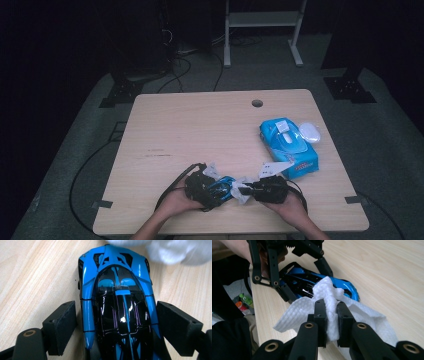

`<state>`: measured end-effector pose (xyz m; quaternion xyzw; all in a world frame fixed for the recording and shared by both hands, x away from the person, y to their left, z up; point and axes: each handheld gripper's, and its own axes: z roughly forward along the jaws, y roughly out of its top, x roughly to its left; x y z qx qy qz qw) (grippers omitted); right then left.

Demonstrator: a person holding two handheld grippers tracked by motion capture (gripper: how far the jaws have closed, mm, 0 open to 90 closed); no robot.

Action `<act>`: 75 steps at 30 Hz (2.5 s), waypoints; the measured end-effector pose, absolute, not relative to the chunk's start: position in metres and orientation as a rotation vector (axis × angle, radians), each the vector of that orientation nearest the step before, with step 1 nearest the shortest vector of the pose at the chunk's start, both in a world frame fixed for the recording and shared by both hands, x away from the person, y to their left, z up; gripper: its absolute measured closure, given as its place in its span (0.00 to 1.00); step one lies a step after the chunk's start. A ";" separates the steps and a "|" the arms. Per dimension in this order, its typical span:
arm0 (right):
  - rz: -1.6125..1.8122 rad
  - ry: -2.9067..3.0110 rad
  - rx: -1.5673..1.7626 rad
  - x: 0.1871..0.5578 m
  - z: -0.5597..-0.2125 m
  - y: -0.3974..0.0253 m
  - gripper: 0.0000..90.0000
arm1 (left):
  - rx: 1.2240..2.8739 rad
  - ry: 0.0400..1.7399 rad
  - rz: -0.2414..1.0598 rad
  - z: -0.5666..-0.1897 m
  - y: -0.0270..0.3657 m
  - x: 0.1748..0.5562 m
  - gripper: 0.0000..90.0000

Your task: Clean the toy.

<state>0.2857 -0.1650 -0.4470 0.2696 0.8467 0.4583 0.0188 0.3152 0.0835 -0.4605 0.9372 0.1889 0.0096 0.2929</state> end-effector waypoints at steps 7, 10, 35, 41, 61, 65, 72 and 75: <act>1.434 2.595 0.855 0.285 -0.444 -0.177 0.89 | 2.559 0.449 0.077 -0.460 0.075 0.313 0.20; 1.431 2.591 0.871 0.285 -0.444 -0.180 0.89 | 2.583 0.444 0.105 -0.460 0.070 0.313 0.20; 1.460 2.533 0.922 0.286 -0.443 -0.194 0.89 | 2.559 0.394 0.161 -0.453 0.076 0.308 0.31; 1.472 2.521 0.938 0.287 -0.441 -0.198 0.89 | 2.530 0.403 0.187 -0.443 0.077 0.314 0.31; 1.394 2.438 1.029 0.297 -0.446 -0.225 0.89 | 2.541 0.465 0.280 -0.443 0.054 0.384 0.31; 1.360 2.445 1.039 0.299 -0.450 -0.227 0.88 | 2.544 0.502 0.270 -0.449 0.055 0.390 0.31; 1.231 2.477 1.064 0.304 -0.465 -0.227 0.71 | 2.507 0.554 0.218 -0.457 0.059 0.395 0.31; 1.232 2.466 1.069 0.304 -0.467 -0.229 0.67 | 2.501 0.558 0.216 -0.457 0.059 0.395 0.31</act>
